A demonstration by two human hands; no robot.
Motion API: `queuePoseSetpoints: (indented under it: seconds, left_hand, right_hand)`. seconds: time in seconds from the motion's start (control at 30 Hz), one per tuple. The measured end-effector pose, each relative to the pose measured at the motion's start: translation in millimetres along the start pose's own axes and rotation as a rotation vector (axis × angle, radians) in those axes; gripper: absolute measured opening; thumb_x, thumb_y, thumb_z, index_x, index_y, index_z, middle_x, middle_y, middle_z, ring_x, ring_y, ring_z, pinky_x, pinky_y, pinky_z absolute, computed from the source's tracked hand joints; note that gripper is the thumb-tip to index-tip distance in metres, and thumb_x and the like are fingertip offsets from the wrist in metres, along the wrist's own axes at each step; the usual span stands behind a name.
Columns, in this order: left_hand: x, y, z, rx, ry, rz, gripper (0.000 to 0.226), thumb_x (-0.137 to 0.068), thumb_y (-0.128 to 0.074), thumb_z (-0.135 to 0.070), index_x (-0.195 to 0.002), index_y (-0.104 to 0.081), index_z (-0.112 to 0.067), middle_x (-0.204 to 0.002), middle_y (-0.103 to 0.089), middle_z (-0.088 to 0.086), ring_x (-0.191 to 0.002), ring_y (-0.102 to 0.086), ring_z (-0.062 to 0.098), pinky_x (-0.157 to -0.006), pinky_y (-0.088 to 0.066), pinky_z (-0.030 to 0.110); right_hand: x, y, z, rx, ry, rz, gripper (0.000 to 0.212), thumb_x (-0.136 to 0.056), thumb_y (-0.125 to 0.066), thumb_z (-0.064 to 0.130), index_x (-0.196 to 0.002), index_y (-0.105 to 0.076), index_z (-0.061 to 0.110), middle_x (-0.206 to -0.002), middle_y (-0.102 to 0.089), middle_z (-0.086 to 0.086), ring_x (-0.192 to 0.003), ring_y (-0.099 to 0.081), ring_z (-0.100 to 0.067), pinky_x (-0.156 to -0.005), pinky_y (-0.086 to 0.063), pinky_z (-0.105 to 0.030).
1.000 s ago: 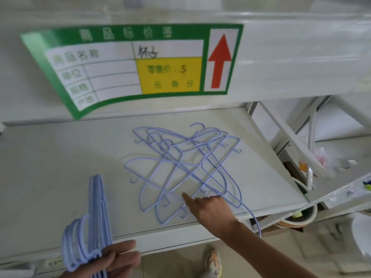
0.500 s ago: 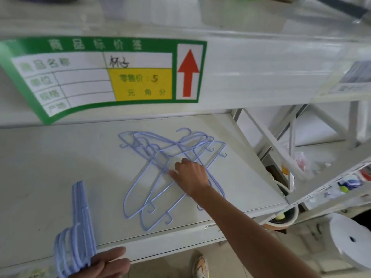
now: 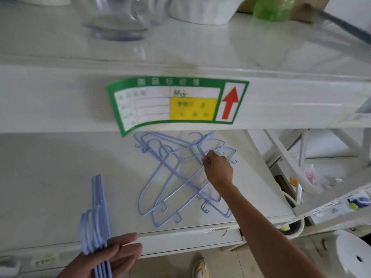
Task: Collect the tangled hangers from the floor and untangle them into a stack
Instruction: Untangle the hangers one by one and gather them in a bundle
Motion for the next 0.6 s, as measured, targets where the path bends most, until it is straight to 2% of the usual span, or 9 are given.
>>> queuePoseSetpoints:
  seconds: [0.03, 0.1, 0.13, 0.17, 0.27, 0.4, 0.5, 0.6]
  left_hand:
    - [1, -8, 0, -0.043, -0.016, 0.083, 0.060, -0.088, -0.066, 0.007, -0.140, -0.061, -0.022, -0.149, -0.042, 0.033, -0.132, -0.047, 0.054, -0.101, -0.053, 0.060]
    - [12, -14, -3, -0.148, -0.066, -0.052, 0.044, -0.079, -0.072, 0.000, -0.123, -0.073, -0.004, -0.141, -0.057, 0.029, -0.118, -0.066, 0.043, -0.084, -0.063, 0.049]
    - [18, -13, -3, -0.168, -0.108, -0.132, 0.038, -0.079, -0.066, -0.002, -0.116, -0.076, -0.002, -0.136, -0.063, 0.027, -0.111, -0.072, 0.038, -0.080, -0.065, 0.046]
    - [23, -19, -10, -0.155, -0.129, -0.156, 0.038, -0.082, -0.058, -0.004, -0.115, -0.076, -0.002, -0.134, -0.066, 0.025, -0.110, -0.073, 0.036, -0.083, -0.064, 0.045]
    - [34, -39, -19, -0.113, -0.170, -0.166, 0.042, -0.090, -0.048, -0.006, -0.124, -0.071, 0.002, -0.135, -0.065, 0.024, -0.118, -0.069, 0.038, -0.092, -0.060, 0.040]
    - [43, -54, -21, -0.188, -0.142, -0.198, 0.053, -0.094, -0.052, -0.017, -0.141, -0.053, 0.007, -0.140, -0.062, 0.024, -0.127, -0.062, 0.039, -0.105, -0.053, 0.049]
    - [53, -49, -10, -0.164, -0.155, -0.140, 0.052, -0.099, -0.054, -0.020, -0.145, -0.049, 0.003, -0.147, -0.058, 0.018, -0.136, -0.056, 0.031, -0.115, -0.040, 0.047]
    - [61, -30, -7, -0.137, -0.220, -0.169, 0.046, -0.102, -0.051, -0.017, -0.145, -0.049, -0.001, -0.147, -0.058, 0.016, -0.139, -0.054, 0.026, -0.115, -0.039, 0.044]
  right_hand:
    - [6, 10, 10, -0.198, -0.024, 0.066, 0.019, -0.099, -0.058, 0.035, -0.091, -0.060, 0.019, -0.080, -0.067, -0.005, -0.068, -0.061, -0.027, -0.061, -0.044, -0.031]
    - [27, 31, 35, -0.613, -0.060, 0.231, 0.022, -0.096, -0.067, 0.034, -0.082, -0.058, 0.018, -0.059, -0.054, 0.001, -0.048, -0.040, -0.018, -0.048, -0.033, -0.025]
    - [43, 39, 51, -0.745, -0.068, 0.316, 0.026, -0.095, -0.068, 0.037, -0.078, -0.059, 0.019, -0.053, -0.048, 0.005, -0.044, -0.033, -0.015, -0.044, -0.027, -0.021]
    - [62, 45, 66, -0.800, -0.061, 0.382, 0.030, -0.095, -0.066, 0.041, -0.076, -0.060, 0.019, -0.051, -0.045, 0.006, -0.042, -0.031, -0.013, -0.042, -0.024, -0.019]
    - [125, 52, 101, -0.715, 0.037, 0.430, 0.038, -0.096, -0.060, 0.046, -0.072, -0.058, 0.018, -0.048, -0.047, 0.008, -0.041, -0.036, -0.010, -0.041, -0.026, -0.019]
    - [216, 29, 134, -0.591, 0.165, 0.292, 0.028, -0.099, -0.062, 0.023, -0.072, -0.060, 0.014, -0.053, -0.060, 0.003, -0.046, -0.049, -0.006, -0.048, -0.038, -0.025]
    - [285, -9, 160, -0.552, 0.175, 0.326, 0.023, -0.105, -0.051, 0.018, -0.085, -0.062, 0.014, -0.065, -0.066, -0.007, -0.054, -0.055, -0.019, -0.055, -0.045, -0.042]
    - [312, -26, 173, -0.526, 0.181, 0.314, 0.021, -0.106, -0.049, 0.023, -0.089, -0.060, 0.018, -0.071, -0.064, -0.004, -0.062, -0.057, -0.020, -0.060, -0.046, -0.045]
Point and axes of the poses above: each hand's wrist, its own x-axis away from the middle knuckle, its own y-axis out of the back of the hand, z = x × y, the point moved 2 cm from there along -x, towards the middle knuckle
